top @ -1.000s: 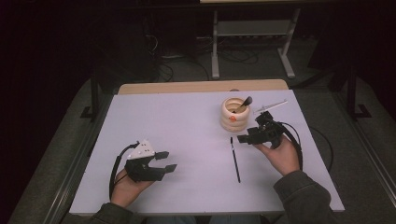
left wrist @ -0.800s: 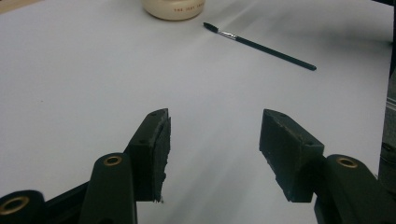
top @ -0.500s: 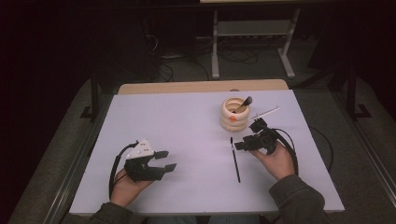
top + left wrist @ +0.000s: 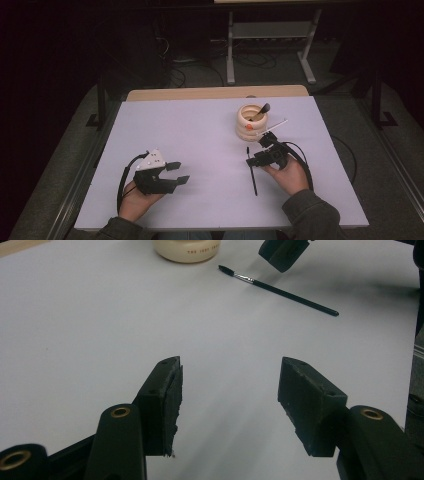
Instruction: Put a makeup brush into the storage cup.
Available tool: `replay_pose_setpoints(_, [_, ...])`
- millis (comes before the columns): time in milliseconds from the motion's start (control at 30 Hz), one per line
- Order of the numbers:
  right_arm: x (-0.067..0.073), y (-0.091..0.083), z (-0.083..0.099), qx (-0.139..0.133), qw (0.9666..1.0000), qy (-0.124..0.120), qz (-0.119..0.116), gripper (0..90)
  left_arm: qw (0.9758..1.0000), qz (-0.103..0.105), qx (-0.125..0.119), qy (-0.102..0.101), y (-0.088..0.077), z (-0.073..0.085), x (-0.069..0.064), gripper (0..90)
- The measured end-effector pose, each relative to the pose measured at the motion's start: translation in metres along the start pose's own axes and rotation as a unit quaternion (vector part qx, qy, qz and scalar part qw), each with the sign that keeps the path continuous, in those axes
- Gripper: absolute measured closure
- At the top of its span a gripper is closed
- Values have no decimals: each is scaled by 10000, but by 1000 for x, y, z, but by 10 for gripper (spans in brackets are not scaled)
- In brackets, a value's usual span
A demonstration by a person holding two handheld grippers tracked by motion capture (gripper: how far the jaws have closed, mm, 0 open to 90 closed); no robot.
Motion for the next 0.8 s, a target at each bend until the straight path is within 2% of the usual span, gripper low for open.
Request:
replay_pose_setpoints(333, [-3, 20, 7, 426, 9989, 30, 211, 617, 10000, 5, -8, -7, 0, 0, 0, 426])
replay_pose_setpoints(500, [-3, 23, 8, 500, 9983, -1, 310, 662, 10000, -14, -4, -14, 0, 0, 1, 426])
replay_pose_setpoints(533, [-3, 23, 7, 513, 9980, -19, 370, 676, 10000, -16, -21, -35, 0, 0, 1, 426])
replay_pose_setpoints(567, [-2, 24, 7, 612, 9964, -164, 562, 699, 10000, -26, -22, -30, 0, 0, 1, 426])
replay_pose_setpoints(633, [-1, 25, 7, 665, 9941, -292, 803, 713, 10000, -28, -19, -27, 1, 0, 1, 426])
replay_pose_setpoints(667, [-1, 25, 7, 665, 9941, -292, 803, 713, 10000, -28, -19, -27, 1, 0, 1, 427])
replay_pose_setpoints(700, [1, 26, 6, 773, 9909, -441, 1005, 725, 10000, -26, -8, -18, 1, 0, 1, 426])
replay_pose_setpoints(800, [3, 27, 4, 782, 9899, -472, 1080, 778, 10000, -18, 6, -19, 2, 1, 1, 427])
Point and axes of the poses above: each handheld gripper's, and its own axes: y roughly forward along the jaws, z roughly out of its underside, x roughly to its left, the point moved 10 cm from there along y, roughly forward along the jaws, and after that the axes turned 4 degrees about z, right-handed, at the moved point
